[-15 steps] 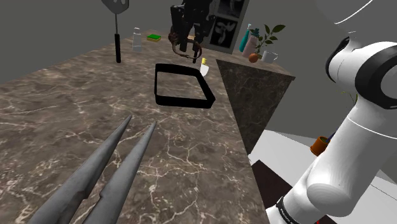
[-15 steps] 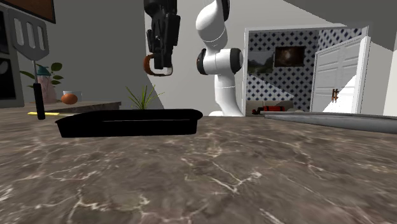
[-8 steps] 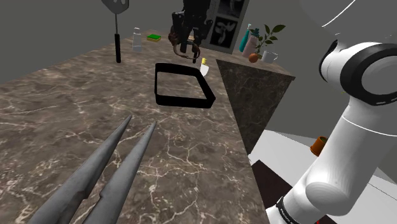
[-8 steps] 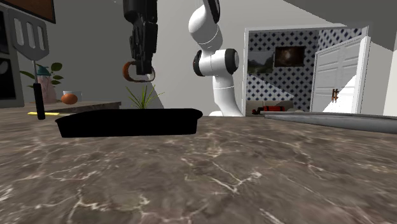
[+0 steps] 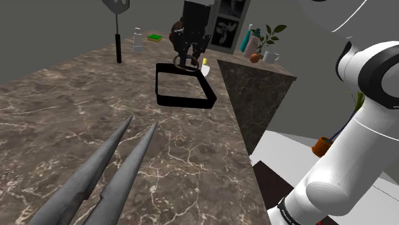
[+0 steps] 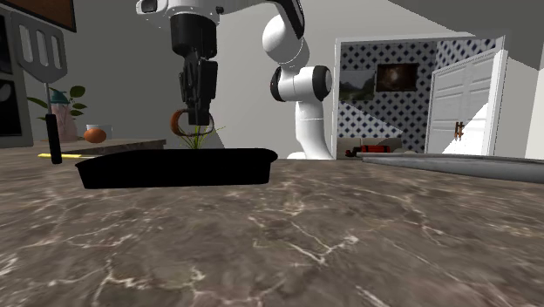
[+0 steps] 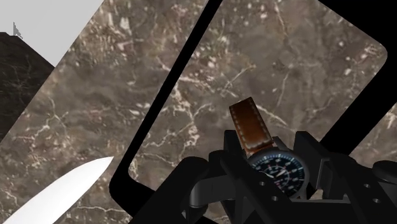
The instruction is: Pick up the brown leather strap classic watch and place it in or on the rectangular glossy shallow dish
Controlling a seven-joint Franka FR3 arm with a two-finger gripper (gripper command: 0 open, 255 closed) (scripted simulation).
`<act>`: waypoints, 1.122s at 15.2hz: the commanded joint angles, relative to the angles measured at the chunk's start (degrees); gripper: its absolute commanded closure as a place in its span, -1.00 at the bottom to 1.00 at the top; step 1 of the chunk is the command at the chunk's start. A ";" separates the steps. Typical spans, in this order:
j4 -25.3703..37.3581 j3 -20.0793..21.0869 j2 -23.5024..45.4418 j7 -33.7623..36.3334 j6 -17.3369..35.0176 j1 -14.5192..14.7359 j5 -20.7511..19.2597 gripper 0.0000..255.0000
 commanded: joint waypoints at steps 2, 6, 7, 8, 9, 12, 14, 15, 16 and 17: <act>-3.62 -0.20 -1.09 -0.33 2.68 -0.31 0.50 1.00; -4.54 -0.26 -1.38 -0.40 3.34 -0.38 0.62 1.00; -4.54 -0.26 -1.38 -0.40 3.34 -0.38 0.62 1.00; -4.54 -0.26 -1.38 -0.40 3.34 -0.38 0.62 1.00; -4.54 -0.26 -1.38 -0.40 3.34 -0.38 0.62 1.00; -4.52 -0.26 -1.37 -0.40 3.33 -0.38 0.62 -1.00; -4.52 -0.26 -1.37 -0.40 3.33 -0.38 0.62 -1.00; -4.52 -0.26 -1.37 -0.40 3.33 -0.38 0.62 -1.00; -4.52 -0.26 -1.37 -0.40 3.33 -0.38 0.62 -1.00; -1.26 -0.06 -0.30 -0.10 1.03 -0.11 0.14 -1.00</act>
